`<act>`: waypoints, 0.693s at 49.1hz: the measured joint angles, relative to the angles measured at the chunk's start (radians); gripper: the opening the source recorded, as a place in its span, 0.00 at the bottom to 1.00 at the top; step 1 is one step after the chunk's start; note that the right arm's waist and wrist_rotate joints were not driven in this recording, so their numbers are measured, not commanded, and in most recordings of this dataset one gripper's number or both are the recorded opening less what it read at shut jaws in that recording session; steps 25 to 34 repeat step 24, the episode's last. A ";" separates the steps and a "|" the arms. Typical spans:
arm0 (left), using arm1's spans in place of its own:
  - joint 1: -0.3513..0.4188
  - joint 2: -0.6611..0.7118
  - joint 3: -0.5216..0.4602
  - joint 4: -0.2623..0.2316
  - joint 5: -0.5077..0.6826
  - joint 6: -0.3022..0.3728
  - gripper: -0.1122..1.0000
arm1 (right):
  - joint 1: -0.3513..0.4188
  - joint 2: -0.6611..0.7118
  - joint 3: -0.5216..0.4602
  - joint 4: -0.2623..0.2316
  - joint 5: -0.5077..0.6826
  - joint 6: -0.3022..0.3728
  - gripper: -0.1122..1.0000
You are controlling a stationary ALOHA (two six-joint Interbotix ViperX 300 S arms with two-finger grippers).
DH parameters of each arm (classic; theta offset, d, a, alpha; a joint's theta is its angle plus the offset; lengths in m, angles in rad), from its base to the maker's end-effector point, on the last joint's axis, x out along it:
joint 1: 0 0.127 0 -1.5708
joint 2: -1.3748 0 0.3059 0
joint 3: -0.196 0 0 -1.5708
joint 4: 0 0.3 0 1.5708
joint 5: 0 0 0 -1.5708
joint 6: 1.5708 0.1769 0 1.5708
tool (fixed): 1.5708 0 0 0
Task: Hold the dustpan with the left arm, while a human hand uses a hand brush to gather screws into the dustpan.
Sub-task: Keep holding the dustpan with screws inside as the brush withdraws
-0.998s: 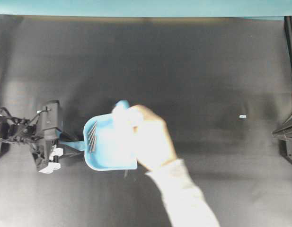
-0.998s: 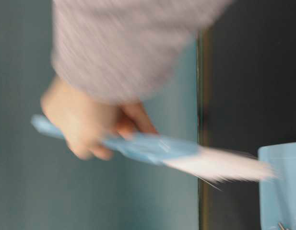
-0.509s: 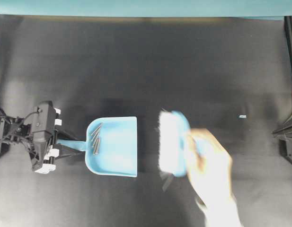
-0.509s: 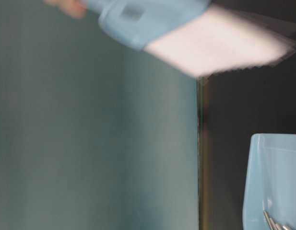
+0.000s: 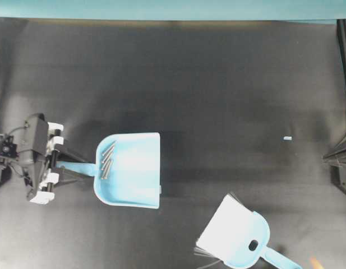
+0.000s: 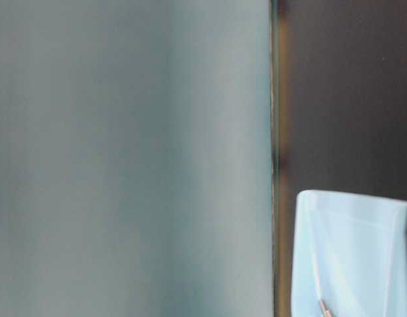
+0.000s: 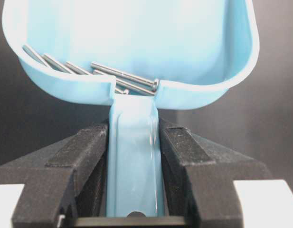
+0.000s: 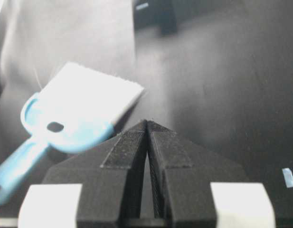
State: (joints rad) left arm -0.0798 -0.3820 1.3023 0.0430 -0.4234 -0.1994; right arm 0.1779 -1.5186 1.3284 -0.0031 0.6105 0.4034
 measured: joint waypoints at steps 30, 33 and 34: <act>0.018 -0.094 0.017 0.000 0.064 0.002 0.39 | 0.000 0.002 0.000 0.000 0.000 0.002 0.10; 0.018 -0.094 0.017 0.000 0.064 0.002 0.39 | 0.000 0.002 0.000 0.000 0.000 0.002 0.10; 0.018 -0.094 0.017 0.000 0.064 0.002 0.39 | 0.000 0.002 0.000 0.000 0.000 0.002 0.10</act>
